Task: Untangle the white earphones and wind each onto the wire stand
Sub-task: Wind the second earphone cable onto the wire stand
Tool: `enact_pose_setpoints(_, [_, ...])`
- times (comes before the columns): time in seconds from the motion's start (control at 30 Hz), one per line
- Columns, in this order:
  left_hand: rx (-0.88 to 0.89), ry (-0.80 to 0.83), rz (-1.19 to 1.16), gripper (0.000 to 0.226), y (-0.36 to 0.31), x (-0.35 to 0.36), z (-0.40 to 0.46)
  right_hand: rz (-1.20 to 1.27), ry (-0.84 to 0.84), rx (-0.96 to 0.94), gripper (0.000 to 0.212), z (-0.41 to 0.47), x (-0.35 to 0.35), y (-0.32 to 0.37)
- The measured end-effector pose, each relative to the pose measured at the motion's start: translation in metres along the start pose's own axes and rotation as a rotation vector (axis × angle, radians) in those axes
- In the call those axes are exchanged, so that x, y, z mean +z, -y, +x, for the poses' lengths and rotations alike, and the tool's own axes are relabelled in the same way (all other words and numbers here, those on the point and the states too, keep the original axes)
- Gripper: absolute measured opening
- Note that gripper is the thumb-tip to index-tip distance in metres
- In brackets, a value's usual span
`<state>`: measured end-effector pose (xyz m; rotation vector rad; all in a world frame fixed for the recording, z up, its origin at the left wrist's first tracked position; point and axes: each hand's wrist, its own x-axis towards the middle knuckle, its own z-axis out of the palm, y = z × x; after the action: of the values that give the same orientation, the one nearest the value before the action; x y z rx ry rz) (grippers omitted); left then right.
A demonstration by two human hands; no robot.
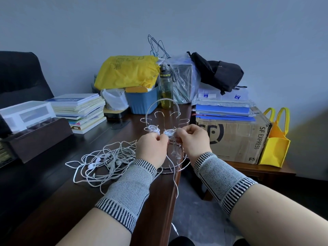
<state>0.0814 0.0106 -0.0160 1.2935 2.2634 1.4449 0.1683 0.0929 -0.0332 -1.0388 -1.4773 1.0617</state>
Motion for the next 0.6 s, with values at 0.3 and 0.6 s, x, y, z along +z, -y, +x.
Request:
enact_pose_setpoints(0.3, [0.162, 0.069, 0.262, 0.002, 0.004, -0.004, -0.013, -0.206, 0.164, -0.502, 0.034, -0.018, -0.008, -0.014])
enact_pose_setpoints(0.6, [0.370, 0.067, 0.465, 0.018, 0.000, -0.013, -0.013, -0.287, 0.113, -0.689, 0.029, -0.015, -0.005, -0.021])
